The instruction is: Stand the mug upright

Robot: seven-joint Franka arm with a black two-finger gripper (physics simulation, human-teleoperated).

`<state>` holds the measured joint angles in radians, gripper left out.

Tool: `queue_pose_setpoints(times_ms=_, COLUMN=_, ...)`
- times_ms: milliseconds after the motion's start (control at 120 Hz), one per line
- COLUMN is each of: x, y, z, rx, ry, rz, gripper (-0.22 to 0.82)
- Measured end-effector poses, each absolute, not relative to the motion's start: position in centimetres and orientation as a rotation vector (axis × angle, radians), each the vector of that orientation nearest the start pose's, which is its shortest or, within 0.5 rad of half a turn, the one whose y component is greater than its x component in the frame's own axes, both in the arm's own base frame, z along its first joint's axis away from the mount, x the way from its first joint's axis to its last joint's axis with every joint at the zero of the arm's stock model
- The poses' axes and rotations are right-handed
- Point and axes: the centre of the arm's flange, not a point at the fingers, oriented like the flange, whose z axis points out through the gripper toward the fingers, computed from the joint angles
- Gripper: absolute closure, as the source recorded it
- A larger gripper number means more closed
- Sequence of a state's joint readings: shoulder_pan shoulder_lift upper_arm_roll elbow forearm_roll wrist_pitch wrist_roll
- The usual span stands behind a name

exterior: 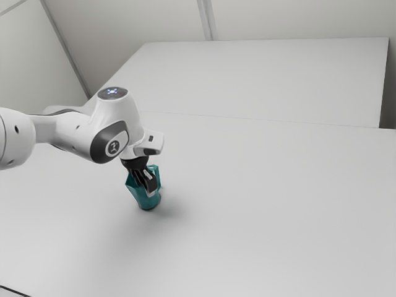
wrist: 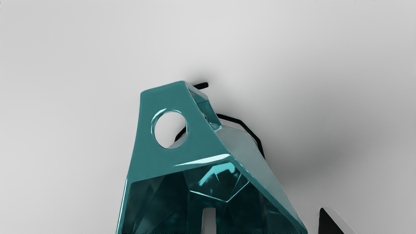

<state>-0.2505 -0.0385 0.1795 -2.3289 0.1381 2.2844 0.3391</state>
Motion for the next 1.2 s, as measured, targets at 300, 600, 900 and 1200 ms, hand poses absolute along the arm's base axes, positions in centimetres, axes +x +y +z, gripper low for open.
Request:
queue_pose_setpoints(times_ms=300, x=49.7, y=-3.8, z=37.6, rx=-2.951, ry=0.76, rz=-0.027, gripper=0.28)
queue_pose_setpoints(times_ms=600, x=50.2, y=-3.8, z=43.3, rx=-2.952, ry=0.735, rz=-0.148, gripper=0.26)
queue_pose_setpoints(times_ms=900, x=57.0, y=-4.6, z=52.7, rx=-3.01, ry=0.623, rz=-0.187, gripper=0.08)
queue_pose_setpoints(times_ms=1200, x=61.8, y=-7.0, z=56.1, rx=-3.09, ry=0.546, rz=-0.072, gripper=0.02)
